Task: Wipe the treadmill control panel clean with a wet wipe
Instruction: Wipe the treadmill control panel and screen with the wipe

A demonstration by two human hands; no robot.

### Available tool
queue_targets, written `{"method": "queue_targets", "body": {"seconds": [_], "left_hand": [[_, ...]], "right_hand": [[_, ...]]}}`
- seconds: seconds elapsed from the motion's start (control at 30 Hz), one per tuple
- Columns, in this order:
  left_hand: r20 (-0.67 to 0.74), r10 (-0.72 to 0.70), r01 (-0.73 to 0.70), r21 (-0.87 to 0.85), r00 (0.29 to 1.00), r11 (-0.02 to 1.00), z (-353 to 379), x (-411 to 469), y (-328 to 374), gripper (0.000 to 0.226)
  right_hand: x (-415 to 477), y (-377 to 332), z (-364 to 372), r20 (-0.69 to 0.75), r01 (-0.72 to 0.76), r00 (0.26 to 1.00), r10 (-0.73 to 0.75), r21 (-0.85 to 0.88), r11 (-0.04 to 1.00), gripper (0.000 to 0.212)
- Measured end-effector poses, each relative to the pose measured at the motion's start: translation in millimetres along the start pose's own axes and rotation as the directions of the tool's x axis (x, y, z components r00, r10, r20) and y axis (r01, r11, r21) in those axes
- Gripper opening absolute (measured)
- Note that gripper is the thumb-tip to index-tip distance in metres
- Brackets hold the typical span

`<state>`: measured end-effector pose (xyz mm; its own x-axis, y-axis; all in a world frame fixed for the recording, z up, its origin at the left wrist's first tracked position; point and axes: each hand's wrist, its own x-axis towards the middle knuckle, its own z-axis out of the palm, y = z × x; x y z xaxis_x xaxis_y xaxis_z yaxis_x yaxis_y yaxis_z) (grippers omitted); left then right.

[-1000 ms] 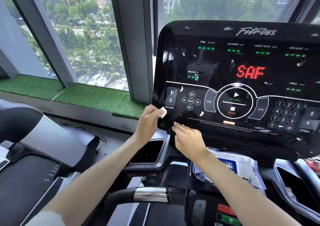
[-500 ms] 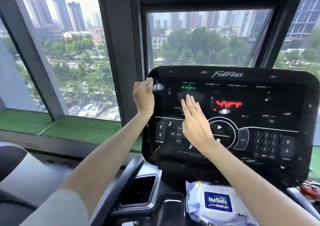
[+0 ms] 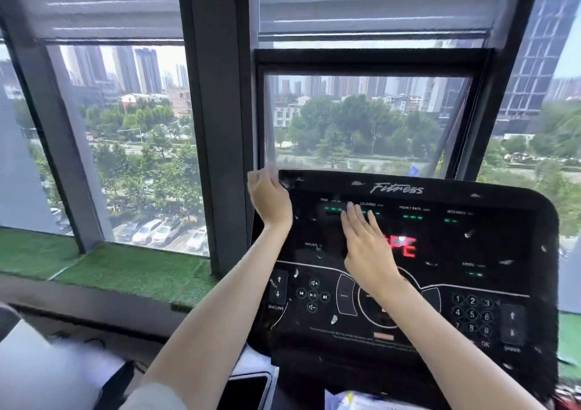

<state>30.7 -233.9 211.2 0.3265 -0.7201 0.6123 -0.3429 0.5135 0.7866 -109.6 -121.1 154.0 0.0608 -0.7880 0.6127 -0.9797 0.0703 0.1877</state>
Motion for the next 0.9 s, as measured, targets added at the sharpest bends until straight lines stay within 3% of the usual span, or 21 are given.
{"method": "queue_targets", "body": {"seconds": [0.07, 0.1, 0.13, 0.2, 0.23, 0.27, 0.3, 0.37, 0.4, 0.43, 0.47, 0.53, 0.57, 0.6, 0.63, 0.67, 0.7, 0.73, 0.83, 0.87, 0.9], "left_hand": [[0.219, 0.260, -0.260, -0.029, 0.941, 0.965, 8.5, -11.6, 7.7, 0.020], [0.305, 0.342, -0.335, -0.077, 0.889, 0.939, 9.3, -11.3, 7.3, 0.019], [0.313, 0.339, -0.326, -0.097, 0.887, 0.940, 8.5, -5.4, 4.9, 0.019], [0.095, 0.132, -0.126, -0.062, 0.987, 0.990, 3.2, 8.6, -3.0, 0.022], [-0.019, 0.034, -0.034, -0.032, 0.999, 0.999, 2.3, 10.8, -6.0, 0.026], [-0.033, 0.033, -0.033, -0.002, 0.999, 0.999, 2.2, 7.4, -2.8, 0.029], [0.056, 0.140, -0.141, 0.023, 0.989, 0.990, 5.5, 0.5, 2.6, 0.029], [0.301, 0.417, -0.421, -0.053, 0.858, 0.905, 13.5, -11.6, 5.4, 0.022], [0.354, 0.465, -0.459, -0.107, 0.812, 0.882, 13.0, -9.5, 5.6, 0.020], [0.333, 0.436, -0.418, -0.128, 0.836, 0.899, 12.3, -2.7, 2.9, 0.020], [0.245, 0.338, -0.314, -0.130, 0.909, 0.940, 10.2, 3.9, 0.0, 0.020], [0.001, 0.054, -0.054, -0.115, 0.999, 0.992, 7.8, 9.5, -3.0, 0.021], [-0.019, 0.031, -0.033, -0.100, 0.999, 0.994, 10.6, 5.5, 0.8, 0.022], [0.063, 0.125, -0.120, -0.078, 0.990, 0.990, 14.2, -0.9, 7.3, 0.022], [0.219, 0.282, -0.268, -0.092, 0.934, 0.959, 19.6, -9.7, 13.0, 0.023], [0.375, 0.413, -0.394, -0.131, 0.830, 0.910, 23.5, -16.1, 13.7, 0.025], [0.462, 0.493, -0.478, -0.160, 0.737, 0.864, 24.2, -14.2, 11.3, 0.027], [0.475, 0.510, -0.497, -0.163, 0.718, 0.852, 24.0, -6.8, 7.3, 0.027], [0.186, 0.234, -0.208, -0.151, 0.954, 0.966, 16.2, 12.9, -5.1, 0.022], [0.124, 0.166, -0.147, -0.146, 0.978, 0.978, 15.5, 11.2, -3.5, 0.023], [0.132, 0.201, -0.185, -0.125, 0.971, 0.975, 18.4, 6.4, 0.9, 0.024]], "right_hand": [[-1.0, 1.6, 0.0, 0.005, 0.016, 1.000, -0.016, -0.006, 1.000, 0.074], [-1.2, 2.7, 0.2, 0.009, 0.022, 1.000, -0.022, -0.004, 1.000, 0.074], [-1.1, 3.8, 0.5, 0.006, 0.024, 1.000, -0.024, 0.004, 1.000, 0.074], [-0.2, 4.9, 1.5, -0.009, 0.020, 1.000, -0.019, 0.023, 1.000, 0.073], [0.1, 4.3, 1.8, -0.018, 0.015, 1.000, -0.014, 0.033, 0.999, 0.073], [0.1, 3.2, 2.3, -0.029, 0.010, 1.000, -0.009, 0.043, 0.999, 0.072], [0.1, 2.2, 2.7, -0.038, 0.005, 0.999, -0.003, 0.054, 0.999, 0.072], [0.0, 1.3, 3.1, -0.053, -0.001, 0.999, 0.005, 0.067, 0.998, 0.071], [0.3, 1.4, 3.1, -0.057, -0.002, 0.998, 0.005, 0.067, 0.998, 0.071], [0.0, 1.5, 3.3, -0.057, 0.000, 0.998, 0.004, 0.065, 0.998, 0.071], [-0.4, 1.5, 3.7, -0.056, 0.000, 0.998, 0.004, 0.065, 0.998, 0.072], [-1.5, 0.5, 4.6, -0.057, -0.015, 0.998, 0.019, 0.075, 0.997, 0.073], [-1.9, 0.0, 4.9, -0.057, -0.021, 0.998, 0.026, 0.080, 0.997, 0.073], [-2.3, -0.2, 5.1, -0.058, -0.022, 0.998, 0.027, 0.077, 0.997, 0.073], [-2.4, 0.0, 4.8, -0.055, -0.021, 0.998, 0.025, 0.070, 0.997, 0.074], [-2.4, 0.4, 4.3, -0.053, -0.020, 0.998, 0.024, 0.066, 0.998, 0.074], [-2.0, 0.9, 4.2, -0.055, -0.022, 0.998, 0.025, 0.066, 0.998, 0.074], [-1.3, 0.8, 4.4, -0.057, -0.025, 0.998, 0.029, 0.071, 0.997, 0.074], [-1.4, -4.3, 5.7, -0.054, -0.054, 0.997, 0.059, 0.090, 0.995, 0.074], [-1.3, -6.2, 6.0, -0.058, -0.064, 0.996, 0.070, 0.095, 0.993, 0.074], [-1.3, -7.6, 6.0, -0.063, -0.073, 0.995, 0.080, 0.098, 0.993, 0.074]]}}
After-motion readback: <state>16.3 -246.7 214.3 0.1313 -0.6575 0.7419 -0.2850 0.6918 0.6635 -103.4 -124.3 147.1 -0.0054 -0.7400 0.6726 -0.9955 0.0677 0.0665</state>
